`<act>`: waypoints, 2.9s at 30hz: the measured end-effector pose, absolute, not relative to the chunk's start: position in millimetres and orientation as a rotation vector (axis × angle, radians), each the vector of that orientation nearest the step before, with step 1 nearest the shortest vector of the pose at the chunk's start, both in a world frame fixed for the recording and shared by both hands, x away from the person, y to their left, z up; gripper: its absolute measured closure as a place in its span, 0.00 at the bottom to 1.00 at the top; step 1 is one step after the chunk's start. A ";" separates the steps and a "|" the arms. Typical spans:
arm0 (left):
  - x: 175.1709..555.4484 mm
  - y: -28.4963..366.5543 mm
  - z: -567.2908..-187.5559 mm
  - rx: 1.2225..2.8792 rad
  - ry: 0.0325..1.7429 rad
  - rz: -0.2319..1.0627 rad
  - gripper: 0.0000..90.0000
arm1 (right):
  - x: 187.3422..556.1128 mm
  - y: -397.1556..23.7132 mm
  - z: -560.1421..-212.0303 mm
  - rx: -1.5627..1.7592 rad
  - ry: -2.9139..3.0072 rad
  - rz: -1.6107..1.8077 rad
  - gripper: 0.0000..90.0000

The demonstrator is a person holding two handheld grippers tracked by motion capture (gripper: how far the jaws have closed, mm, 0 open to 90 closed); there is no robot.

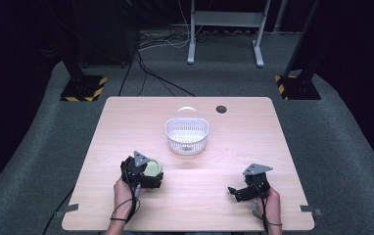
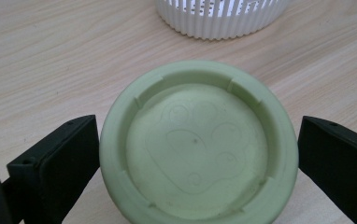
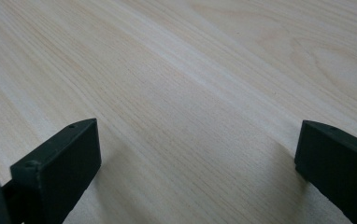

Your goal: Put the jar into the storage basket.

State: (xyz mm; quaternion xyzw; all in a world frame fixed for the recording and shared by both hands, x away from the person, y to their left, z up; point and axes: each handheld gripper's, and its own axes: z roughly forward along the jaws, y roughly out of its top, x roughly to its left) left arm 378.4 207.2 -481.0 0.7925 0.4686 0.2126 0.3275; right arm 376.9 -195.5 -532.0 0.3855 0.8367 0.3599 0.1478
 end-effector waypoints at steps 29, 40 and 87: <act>387.0 202.6 -485.6 2.080 1.268 0.543 0.07 | 376.9 -195.5 -532.0 1.104 2.411 1.038 0.00; 389.0 200.5 -484.3 2.082 1.306 0.523 0.13 | 376.8 -195.2 -532.0 1.103 2.411 1.034 0.00; 395.9 193.0 -436.0 2.038 1.225 0.535 0.13 | 376.4 -194.0 -532.2 1.096 2.411 1.017 0.00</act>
